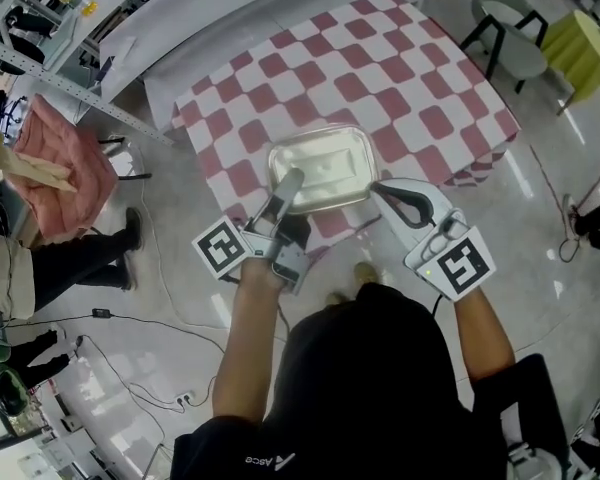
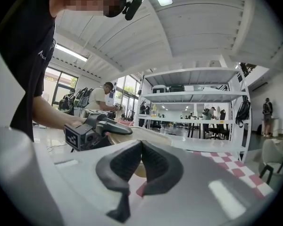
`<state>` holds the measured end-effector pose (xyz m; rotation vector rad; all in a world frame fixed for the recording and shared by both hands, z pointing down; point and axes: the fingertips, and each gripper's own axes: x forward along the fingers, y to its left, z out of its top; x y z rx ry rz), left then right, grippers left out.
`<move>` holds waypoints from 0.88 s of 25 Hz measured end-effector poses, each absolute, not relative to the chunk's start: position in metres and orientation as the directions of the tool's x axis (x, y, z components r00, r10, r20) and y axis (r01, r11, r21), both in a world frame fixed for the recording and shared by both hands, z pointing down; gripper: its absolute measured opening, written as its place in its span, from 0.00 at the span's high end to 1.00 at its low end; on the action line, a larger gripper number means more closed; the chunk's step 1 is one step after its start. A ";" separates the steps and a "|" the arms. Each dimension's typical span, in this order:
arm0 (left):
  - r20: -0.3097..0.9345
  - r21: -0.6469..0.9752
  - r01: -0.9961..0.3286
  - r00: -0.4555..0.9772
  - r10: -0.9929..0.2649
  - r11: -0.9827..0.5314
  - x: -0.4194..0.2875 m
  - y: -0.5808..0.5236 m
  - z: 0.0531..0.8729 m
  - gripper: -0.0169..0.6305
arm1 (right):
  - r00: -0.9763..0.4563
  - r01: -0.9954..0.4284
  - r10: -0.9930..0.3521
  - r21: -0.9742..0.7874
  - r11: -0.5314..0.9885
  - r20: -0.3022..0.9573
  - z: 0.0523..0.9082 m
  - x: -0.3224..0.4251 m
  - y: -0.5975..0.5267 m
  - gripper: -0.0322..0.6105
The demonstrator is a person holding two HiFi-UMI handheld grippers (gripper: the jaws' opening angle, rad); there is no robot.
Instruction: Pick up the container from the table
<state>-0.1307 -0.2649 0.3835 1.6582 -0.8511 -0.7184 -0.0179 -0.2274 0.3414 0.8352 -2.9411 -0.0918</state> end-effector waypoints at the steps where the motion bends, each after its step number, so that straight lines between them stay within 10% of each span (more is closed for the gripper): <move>1: -0.035 0.973 -0.171 0.558 -0.829 -0.156 -0.131 -0.263 0.383 0.65 | -0.848 -0.521 -0.526 0.081 0.850 0.063 0.340 -0.018 -0.227 0.95; 22: -0.033 0.979 -0.153 0.543 -0.839 -0.137 -0.133 -0.252 0.384 0.65 | -0.844 -0.528 -0.534 0.090 0.844 0.048 0.331 -0.011 -0.214 0.95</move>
